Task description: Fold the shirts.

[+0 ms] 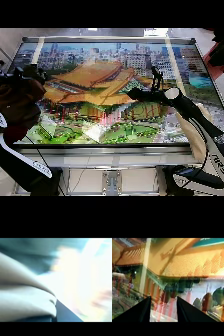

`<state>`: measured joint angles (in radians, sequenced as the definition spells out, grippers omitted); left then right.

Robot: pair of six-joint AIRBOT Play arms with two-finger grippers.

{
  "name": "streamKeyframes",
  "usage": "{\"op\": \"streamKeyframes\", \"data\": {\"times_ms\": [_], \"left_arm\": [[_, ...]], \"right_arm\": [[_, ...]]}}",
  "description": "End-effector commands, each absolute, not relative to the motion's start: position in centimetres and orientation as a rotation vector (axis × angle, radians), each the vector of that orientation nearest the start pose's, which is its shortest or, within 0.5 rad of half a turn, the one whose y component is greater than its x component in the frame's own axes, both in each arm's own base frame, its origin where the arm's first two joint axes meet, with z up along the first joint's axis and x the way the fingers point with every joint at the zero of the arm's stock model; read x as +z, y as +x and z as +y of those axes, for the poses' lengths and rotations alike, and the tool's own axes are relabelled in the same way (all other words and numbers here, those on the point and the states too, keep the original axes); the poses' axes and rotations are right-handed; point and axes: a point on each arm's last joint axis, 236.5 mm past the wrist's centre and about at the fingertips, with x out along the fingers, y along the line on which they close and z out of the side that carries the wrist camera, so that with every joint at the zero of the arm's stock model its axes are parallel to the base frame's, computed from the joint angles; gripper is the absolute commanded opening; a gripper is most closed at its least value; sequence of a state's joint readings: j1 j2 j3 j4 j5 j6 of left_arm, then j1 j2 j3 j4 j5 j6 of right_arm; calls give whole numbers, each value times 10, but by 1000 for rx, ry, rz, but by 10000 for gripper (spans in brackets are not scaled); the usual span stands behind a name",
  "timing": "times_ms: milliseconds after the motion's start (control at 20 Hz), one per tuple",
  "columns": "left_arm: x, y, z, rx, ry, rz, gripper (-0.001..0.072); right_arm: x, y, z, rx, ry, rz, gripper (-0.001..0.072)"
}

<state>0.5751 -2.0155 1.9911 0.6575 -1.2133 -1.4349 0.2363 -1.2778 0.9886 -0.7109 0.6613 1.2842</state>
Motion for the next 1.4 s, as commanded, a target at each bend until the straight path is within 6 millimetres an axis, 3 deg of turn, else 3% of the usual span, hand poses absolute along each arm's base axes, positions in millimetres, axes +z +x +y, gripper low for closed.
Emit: {"op": "streamKeyframes", "data": {"times_ms": [0, 150, 250, 400, 500, 600, 700, 750, 800, 850, 900, 1000, 1050, 1100, 1150, 1250, 1350], "left_arm": [[200, 572, 72, -705, -1026, 499, 12], [289, 534, -18, -977, -929, 424, 12], [324, 502, -96, -1131, -828, 440, 12], [363, 447, -211, -1379, -740, 423, 12], [393, 416, -259, -1534, -795, 367, 12], [404, 404, -283, -1588, -815, 328, 12], [378, 403, -298, -1558, -709, 396, 13], [351, 408, -302, -1500, -621, 471, 13], [310, 423, -300, -1380, -517, 586, 13], [264, 442, -290, -1222, -401, 702, 14], [214, 463, -267, -1022, -287, 831, 14], [141, 486, -211, -696, -148, 1023, 17], [117, 487, -190, -603, -101, 1093, 146], [98, 484, -174, -551, -49, 1158, 574], [86, 482, -164, -523, -13, 1193, 693], [79, 488, -151, -466, 24, 1194, 700], [83, 499, -150, -442, 12, 1153, 700]], "right_arm": [[76, 434, 206, 501, 505, 827, 375], [147, 459, 162, 450, 435, 643, 375], [201, 467, 120, 385, 395, 508, 375], [268, 458, 57, 276, 356, 348, 375], [289, 440, 20, 200, 316, 305, 375], [286, 422, -5, 142, 259, 343, 376], [262, 407, -21, 106, 210, 454, 376], [248, 401, -25, 95, 189, 511, 376], [233, 396, -29, 84, 171, 561, 377], [216, 392, -28, 89, 176, 611, 377], [197, 389, -25, 96, 193, 657, 378], [153, 382, -22, 100, 235, 745, 388], [129, 377, -20, 97, 253, 791, 388], [105, 370, -17, 99, 280, 840, 388], [80, 360, -12, 105, 312, 897, 390], [31, 331, 9, 144, 405, 1033, 456], [-2, 302, 35, 211, 499, 1136, 456]]}}
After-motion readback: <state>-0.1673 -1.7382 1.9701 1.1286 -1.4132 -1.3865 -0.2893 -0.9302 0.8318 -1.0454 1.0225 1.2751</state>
